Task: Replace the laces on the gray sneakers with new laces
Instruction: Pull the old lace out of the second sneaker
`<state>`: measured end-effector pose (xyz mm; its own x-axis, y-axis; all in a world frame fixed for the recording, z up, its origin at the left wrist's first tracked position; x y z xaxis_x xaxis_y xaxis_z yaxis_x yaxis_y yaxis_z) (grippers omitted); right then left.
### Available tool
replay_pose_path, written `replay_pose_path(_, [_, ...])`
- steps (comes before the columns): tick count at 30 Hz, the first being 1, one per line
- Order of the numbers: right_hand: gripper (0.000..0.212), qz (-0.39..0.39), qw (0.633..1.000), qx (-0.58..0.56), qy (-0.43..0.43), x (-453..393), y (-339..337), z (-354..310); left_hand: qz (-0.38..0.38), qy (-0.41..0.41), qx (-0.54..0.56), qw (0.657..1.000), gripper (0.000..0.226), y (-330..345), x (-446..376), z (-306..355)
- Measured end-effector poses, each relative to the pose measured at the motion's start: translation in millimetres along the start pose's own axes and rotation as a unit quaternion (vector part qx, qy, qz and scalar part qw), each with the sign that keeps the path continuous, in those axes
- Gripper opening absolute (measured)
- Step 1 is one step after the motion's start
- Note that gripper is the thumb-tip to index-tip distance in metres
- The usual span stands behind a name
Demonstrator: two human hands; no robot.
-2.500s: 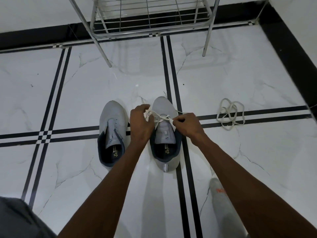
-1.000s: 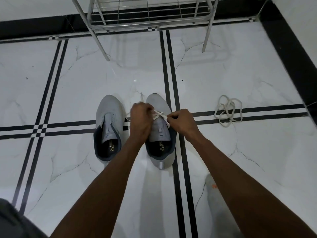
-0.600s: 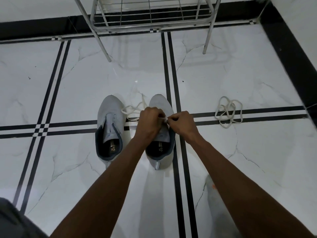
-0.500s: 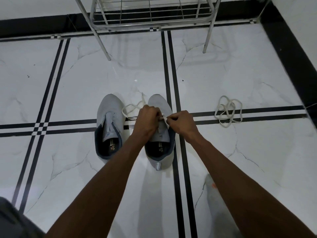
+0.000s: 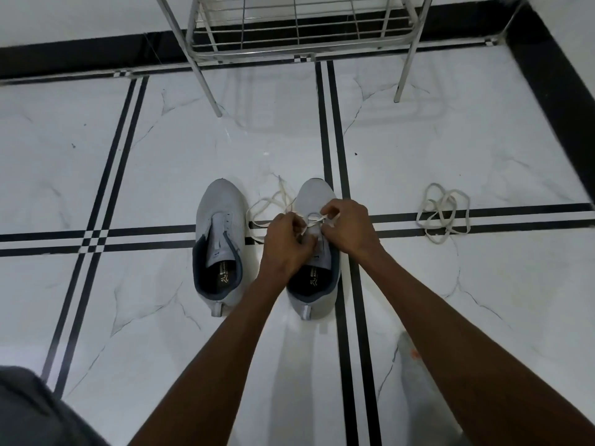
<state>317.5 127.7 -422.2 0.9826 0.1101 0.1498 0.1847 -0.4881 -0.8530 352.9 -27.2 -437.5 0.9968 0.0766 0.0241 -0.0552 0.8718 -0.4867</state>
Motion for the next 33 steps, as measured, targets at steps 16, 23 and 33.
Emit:
replay_pose_path(16, [0.02, 0.027, 0.999, 0.036, -0.019, -20.2, 10.9, -10.3, 0.091, -0.048, 0.14, 0.985, 0.012, -10.5, 1.3, -9.7])
replay_pose_path(23, [0.01, 0.126, 0.99, -0.045, 0.054, -19.3, -7.7, 12.8, 0.104, -0.059, 0.142, 0.983, 0.012, -10.8, 0.0, -9.5])
replay_pose_path(33, [0.022, -0.042, 0.991, 0.085, -0.096, -23.6, 12.8, -16.5, 0.094, -0.05, 0.126, 0.986, 0.012, -7.7, 2.7, -9.5])
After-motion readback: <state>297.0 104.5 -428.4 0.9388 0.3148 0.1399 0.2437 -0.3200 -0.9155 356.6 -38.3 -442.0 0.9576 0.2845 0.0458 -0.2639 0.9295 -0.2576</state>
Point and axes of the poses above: each hand's wrist, its own x-axis away from the middle knuckle, its own y-axis out of the palm, z = x × y, the point moved 1 cm from there along -x, towards the middle knuckle, and after that the axes turned 15 degrees about x, right-handed, at the moved point
